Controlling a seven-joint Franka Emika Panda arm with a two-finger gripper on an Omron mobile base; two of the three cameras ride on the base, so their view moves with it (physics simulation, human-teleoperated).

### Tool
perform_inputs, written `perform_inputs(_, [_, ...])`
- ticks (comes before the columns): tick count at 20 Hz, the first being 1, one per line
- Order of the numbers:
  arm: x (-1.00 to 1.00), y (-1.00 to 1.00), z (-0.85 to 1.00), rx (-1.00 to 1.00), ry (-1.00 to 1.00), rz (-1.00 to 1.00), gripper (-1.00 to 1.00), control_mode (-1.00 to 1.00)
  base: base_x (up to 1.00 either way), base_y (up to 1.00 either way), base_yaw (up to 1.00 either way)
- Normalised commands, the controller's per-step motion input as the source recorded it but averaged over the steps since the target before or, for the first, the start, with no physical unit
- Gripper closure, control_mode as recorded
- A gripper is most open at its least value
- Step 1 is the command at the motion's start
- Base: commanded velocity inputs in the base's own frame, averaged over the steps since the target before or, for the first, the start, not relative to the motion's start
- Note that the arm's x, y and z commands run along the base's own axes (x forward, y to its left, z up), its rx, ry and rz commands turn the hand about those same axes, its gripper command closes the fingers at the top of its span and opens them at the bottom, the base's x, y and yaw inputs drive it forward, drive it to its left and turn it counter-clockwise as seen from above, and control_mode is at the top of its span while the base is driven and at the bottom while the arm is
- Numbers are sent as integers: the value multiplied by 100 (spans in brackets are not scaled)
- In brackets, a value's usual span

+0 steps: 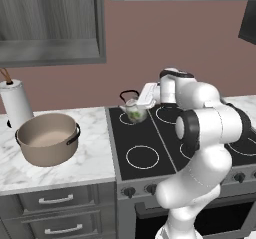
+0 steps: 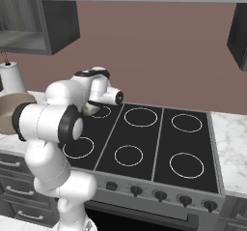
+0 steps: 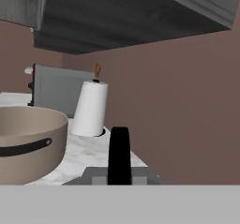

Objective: Pick the kettle from the cabinet and place it on a stove burner. Then pick the pot from the counter and place it on another stove burner. Finally, turn both burners on.

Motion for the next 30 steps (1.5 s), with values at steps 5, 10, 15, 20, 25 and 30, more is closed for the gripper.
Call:
perform_inputs(5, [23, 0, -7, 0, 0, 2, 100, -100, 0, 0, 0])
perform_inputs(10, [25, 1, -11, 1, 0, 3, 100, -100, 0, 0, 0])
perform_inputs(15, [20, 0, -14, 1, 0, 3, 100, -100, 0, 0, 0])
perform_inputs(20, [7, 0, -12, 0, 0, 2, 100, -100, 0, 0, 0])
perform_inputs(25, [12, 0, -16, 3, 0, 0, 100, -100, 0, 0, 0])
perform_inputs(30, [20, 0, -18, 5, 0, 2, 100, -100, 0, 0, 0])
